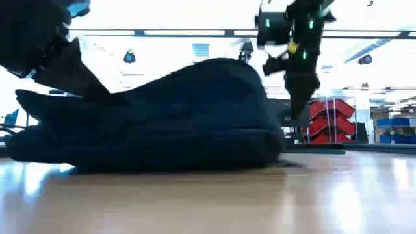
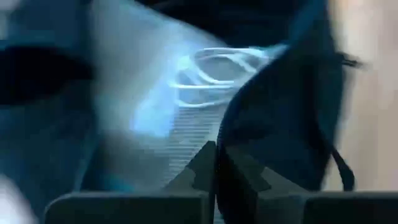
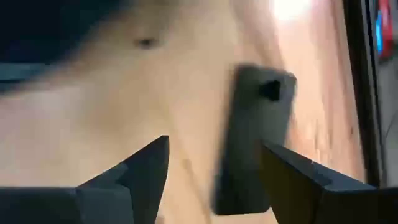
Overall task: Unpack backpack
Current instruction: Put the blue cellphone into the black backpack
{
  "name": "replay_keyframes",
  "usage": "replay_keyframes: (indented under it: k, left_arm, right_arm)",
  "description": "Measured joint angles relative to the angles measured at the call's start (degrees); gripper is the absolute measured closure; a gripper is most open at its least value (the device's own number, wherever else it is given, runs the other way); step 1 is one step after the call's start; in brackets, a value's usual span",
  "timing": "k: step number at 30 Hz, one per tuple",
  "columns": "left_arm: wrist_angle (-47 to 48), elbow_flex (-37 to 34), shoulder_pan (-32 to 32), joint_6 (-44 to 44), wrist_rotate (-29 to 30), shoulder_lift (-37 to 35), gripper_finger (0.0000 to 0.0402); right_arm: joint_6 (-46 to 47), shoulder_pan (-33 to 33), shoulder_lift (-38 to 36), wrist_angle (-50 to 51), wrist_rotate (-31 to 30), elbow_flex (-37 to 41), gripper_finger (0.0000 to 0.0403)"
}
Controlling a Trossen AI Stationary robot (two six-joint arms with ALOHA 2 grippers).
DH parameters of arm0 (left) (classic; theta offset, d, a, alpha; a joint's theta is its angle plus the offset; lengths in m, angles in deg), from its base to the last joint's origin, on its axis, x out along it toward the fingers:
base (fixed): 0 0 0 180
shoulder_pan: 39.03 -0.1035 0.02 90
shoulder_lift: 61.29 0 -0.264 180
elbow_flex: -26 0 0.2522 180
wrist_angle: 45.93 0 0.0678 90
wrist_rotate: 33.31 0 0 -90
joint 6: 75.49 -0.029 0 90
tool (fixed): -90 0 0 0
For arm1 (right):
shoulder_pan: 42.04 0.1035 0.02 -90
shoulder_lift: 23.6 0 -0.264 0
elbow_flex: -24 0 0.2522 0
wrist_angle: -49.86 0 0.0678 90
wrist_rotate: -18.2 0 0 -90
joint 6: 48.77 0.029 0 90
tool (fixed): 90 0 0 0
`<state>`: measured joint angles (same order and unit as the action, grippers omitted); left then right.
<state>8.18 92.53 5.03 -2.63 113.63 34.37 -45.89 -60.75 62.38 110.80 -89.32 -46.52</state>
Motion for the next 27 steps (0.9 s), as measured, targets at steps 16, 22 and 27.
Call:
replay_keyframes:
  k: [16,22,27]
  left_arm:
    - [22.3,0.0,2.0,13.8,-5.3,-10.3,0.0333]
    - [23.0,1.3,2.0,8.9,-4.5,-11.1,0.0243]
    - [12.7,6.4,2.1,-6.3,-3.5,-12.5,0.0187]
  right_arm:
    - [1.0,-15.5,0.1,-16.9,15.5,15.7,0.0212]
    - [9.3,-7.7,0.0,-16.9,19.5,16.9,0.0223]
    - [18.5,6.5,0.0,-16.9,21.3,16.8,0.0232]
